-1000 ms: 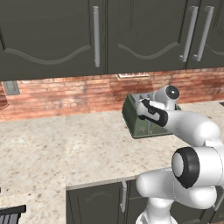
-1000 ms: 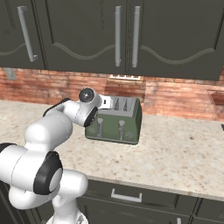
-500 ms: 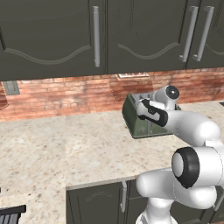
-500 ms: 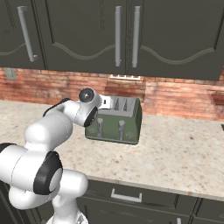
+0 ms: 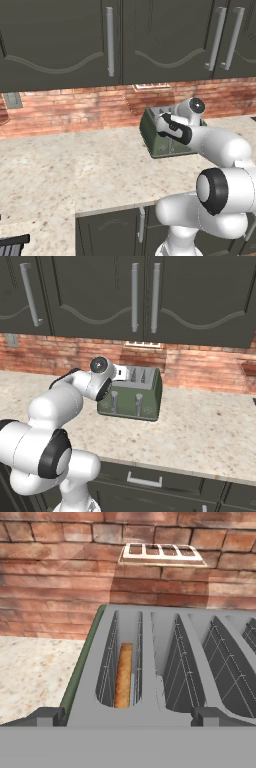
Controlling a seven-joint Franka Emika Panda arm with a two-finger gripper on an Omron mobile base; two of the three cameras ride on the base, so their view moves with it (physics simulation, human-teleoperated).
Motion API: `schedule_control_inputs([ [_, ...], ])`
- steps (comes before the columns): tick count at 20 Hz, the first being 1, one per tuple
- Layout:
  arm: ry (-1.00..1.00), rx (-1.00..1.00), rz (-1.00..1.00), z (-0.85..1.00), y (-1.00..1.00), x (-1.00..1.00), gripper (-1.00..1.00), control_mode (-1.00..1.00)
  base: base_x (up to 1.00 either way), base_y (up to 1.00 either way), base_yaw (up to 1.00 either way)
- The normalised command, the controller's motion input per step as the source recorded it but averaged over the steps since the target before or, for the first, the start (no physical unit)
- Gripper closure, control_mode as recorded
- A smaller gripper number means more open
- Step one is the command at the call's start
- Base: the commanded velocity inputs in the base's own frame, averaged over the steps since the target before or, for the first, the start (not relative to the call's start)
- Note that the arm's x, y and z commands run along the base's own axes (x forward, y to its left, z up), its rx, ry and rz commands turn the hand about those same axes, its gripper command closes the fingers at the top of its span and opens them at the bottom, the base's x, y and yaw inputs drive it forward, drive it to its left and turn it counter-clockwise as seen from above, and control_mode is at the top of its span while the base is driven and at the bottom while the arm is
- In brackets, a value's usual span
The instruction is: Start the toaster. Once the lever pops up, take the bread to the plate on the dining counter.
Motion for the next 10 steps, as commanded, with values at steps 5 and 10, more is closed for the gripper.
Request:
schedule_control_inputs([
  [5, 0.0, 0.0, 0.0, 0.0, 0.0, 0.0, -1.0, -1.0, 0.0, 0.0, 0.0],
  [10, 0.0, 0.0, 0.0, 0.0, 0.0, 0.0, -1.0, -1.0, 0.0, 0.0, 0.0],
])
